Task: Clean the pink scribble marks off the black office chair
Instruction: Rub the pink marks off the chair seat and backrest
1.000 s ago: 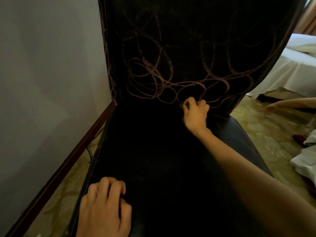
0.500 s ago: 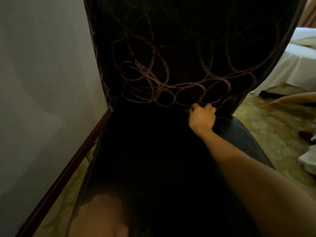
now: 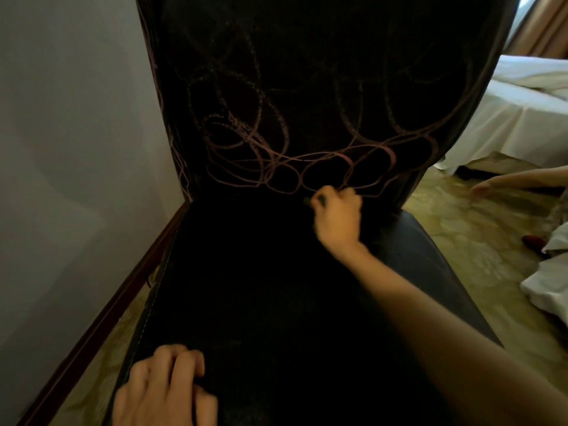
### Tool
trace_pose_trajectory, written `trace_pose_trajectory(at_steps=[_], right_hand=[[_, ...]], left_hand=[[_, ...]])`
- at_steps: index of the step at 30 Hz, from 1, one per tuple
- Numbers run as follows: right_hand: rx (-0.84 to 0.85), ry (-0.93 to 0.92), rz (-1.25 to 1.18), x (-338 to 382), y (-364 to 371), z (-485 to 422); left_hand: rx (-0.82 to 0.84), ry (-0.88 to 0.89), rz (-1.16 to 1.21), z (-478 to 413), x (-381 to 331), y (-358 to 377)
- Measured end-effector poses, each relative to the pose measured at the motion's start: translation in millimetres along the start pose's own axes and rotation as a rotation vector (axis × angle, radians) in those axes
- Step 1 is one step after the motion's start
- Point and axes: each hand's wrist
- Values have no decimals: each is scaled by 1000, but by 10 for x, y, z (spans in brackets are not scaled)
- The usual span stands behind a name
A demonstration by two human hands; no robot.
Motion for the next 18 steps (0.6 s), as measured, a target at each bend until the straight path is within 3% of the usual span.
trace_pose_trajectory(at_steps=[4,6,14,18], right_hand=[[114,-214,9,461,194,336],[137,-223,69,395,256,318],[63,81,308,-1020,-49,-357],[62,200,306,-1620,-251,-523]], left_hand=[[3,9,-14,-12,-15,-58],[-1,-2,-2,-8,-27,-75],[-5,11,30,-14,-14,-46],[22,-14,22,-26,-24,-47]])
Point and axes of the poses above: each hand's wrist, its own z-axis away from the middle knuckle, its own y-axis out of the palm, x = y × z, and after that the axes turned 5 degrees about -x, right-handed
